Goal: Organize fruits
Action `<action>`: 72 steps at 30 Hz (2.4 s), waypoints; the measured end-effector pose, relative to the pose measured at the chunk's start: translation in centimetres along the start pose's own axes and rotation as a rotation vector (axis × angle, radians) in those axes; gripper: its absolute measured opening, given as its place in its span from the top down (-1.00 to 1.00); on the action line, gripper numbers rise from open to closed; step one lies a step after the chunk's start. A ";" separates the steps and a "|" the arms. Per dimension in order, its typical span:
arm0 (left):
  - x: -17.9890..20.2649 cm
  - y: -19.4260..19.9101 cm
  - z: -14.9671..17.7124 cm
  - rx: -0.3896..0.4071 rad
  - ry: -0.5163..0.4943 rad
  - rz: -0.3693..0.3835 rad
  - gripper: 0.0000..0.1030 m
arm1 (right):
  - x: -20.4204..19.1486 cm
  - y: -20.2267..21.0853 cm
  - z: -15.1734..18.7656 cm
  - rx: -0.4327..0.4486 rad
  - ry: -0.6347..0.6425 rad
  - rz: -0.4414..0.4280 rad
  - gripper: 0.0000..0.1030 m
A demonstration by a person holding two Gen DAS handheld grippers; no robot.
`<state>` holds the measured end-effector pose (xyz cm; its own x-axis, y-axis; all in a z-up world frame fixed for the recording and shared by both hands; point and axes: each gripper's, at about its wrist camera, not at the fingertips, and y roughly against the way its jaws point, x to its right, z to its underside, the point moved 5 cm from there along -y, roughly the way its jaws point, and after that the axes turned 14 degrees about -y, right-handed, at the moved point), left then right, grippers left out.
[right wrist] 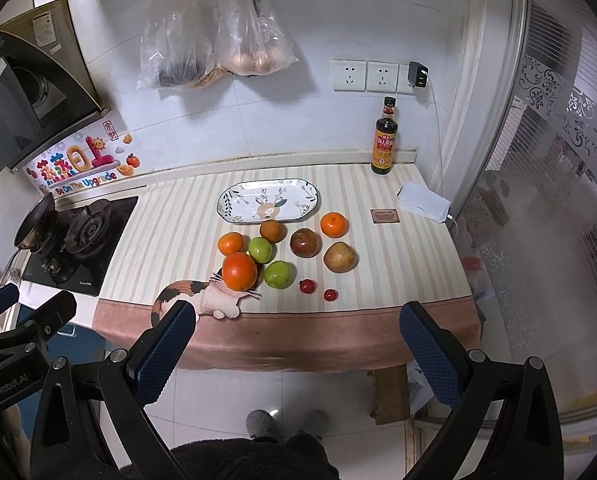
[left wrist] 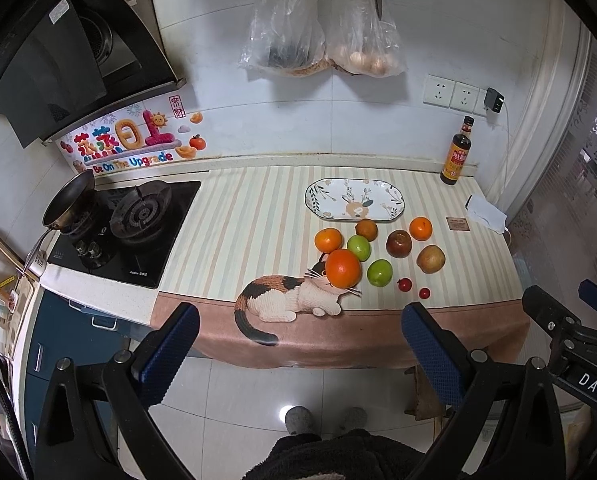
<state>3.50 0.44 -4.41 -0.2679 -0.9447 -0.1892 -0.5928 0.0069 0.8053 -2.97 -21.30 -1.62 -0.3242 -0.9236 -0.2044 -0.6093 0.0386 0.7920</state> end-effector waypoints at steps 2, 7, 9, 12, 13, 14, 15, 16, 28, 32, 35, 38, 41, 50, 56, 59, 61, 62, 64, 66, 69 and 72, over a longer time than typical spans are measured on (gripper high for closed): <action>0.0 0.0 0.0 -0.002 0.000 0.001 -1.00 | -0.1 0.0 0.2 0.001 0.000 -0.003 -1.00; 0.0 0.0 0.0 0.001 0.000 0.000 -1.00 | -0.1 0.1 0.2 0.003 0.001 -0.001 -1.00; 0.0 0.0 0.0 0.000 0.001 0.001 -1.00 | -0.2 0.1 0.2 0.004 0.001 -0.002 -1.00; 0.0 -0.1 0.0 -0.002 0.000 0.001 -1.00 | -0.4 0.1 0.4 0.007 0.002 -0.003 -1.00; 0.1 0.0 0.0 -0.002 0.000 0.000 -1.00 | -0.4 0.1 0.4 0.005 0.000 -0.006 -1.00; 0.0 -0.1 0.0 -0.003 0.000 0.003 -1.00 | -0.5 0.0 0.5 0.004 -0.002 -0.008 -1.00; -0.2 0.3 0.0 -0.004 0.000 0.005 -1.00 | -0.6 0.0 0.5 0.002 -0.003 -0.009 -1.00; -0.3 0.2 0.0 -0.003 0.000 0.006 -1.00 | -0.7 -0.1 0.5 0.001 -0.007 -0.010 -1.00; -4.3 -6.8 -3.2 0.038 -0.029 -0.047 -1.00 | -1.1 -5.1 -0.6 -0.001 -0.190 -0.074 -1.00; -4.8 -12.6 -4.3 -0.044 -0.026 -0.016 -1.00 | -1.0 -8.8 -1.6 -0.028 -0.230 -0.064 -1.00; -4.2 -17.9 -4.5 -0.161 -0.016 0.055 -1.00 | -0.6 -12.3 -2.2 -0.061 -0.237 -0.047 -1.00; -3.2 -22.9 -4.2 -0.278 0.022 0.136 -1.00 | 0.7 -16.3 -2.8 -0.103 -0.236 -0.007 -1.00; -1.2 -28.4 -3.8 -0.405 0.053 0.209 -1.00 | 2.8 -21.3 -3.4 -0.179 -0.269 -0.007 -1.00; 4.6 -40.9 -1.1 -0.689 0.155 0.341 -1.00 | 10.2 -35.6 -4.4 -0.442 -0.440 -0.019 -1.00; 6.4 -43.8 -0.5 -0.732 0.208 0.347 -0.99 | 13.1 -42.7 -3.7 -0.569 -0.552 -0.036 -1.00; 7.3 -44.7 0.1 -0.759 0.197 0.350 -0.99 | 13.2 -45.3 -2.9 -0.628 -0.569 -0.039 -1.00; 7.6 -45.1 0.3 -0.767 0.191 0.338 -0.99 | 13.1 -46.4 -2.7 -0.649 -0.564 -0.031 -0.99; 7.7 -45.2 0.4 -0.769 0.191 0.338 -0.99 | 13.1 -47.0 -2.6 -0.657 -0.564 -0.025 -0.98; 7.7 -45.6 0.3 -0.762 0.199 0.339 -0.97 | 13.0 -48.1 -2.6 -0.672 -0.565 -0.024 -0.98; 7.8 -45.7 0.0 -0.751 0.189 0.338 -0.74 | 12.8 -48.9 -2.4 -0.683 -0.563 -0.018 -0.93; 7.9 -45.4 -0.8 -0.741 0.153 0.333 -0.47 | 12.8 -49.8 -2.3 -0.691 -0.568 -0.008 -0.87; 8.0 -44.9 -1.2 -0.722 0.135 0.316 -0.46 | 12.5 -50.1 -2.2 -0.700 -0.566 -0.008 -0.75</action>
<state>28.86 -7.87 -41.37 -0.2196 -0.9653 0.1416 0.1469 0.1108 0.9829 25.08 -35.66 -42.59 -0.7429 -0.5894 -0.3174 -0.0928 -0.3789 0.9208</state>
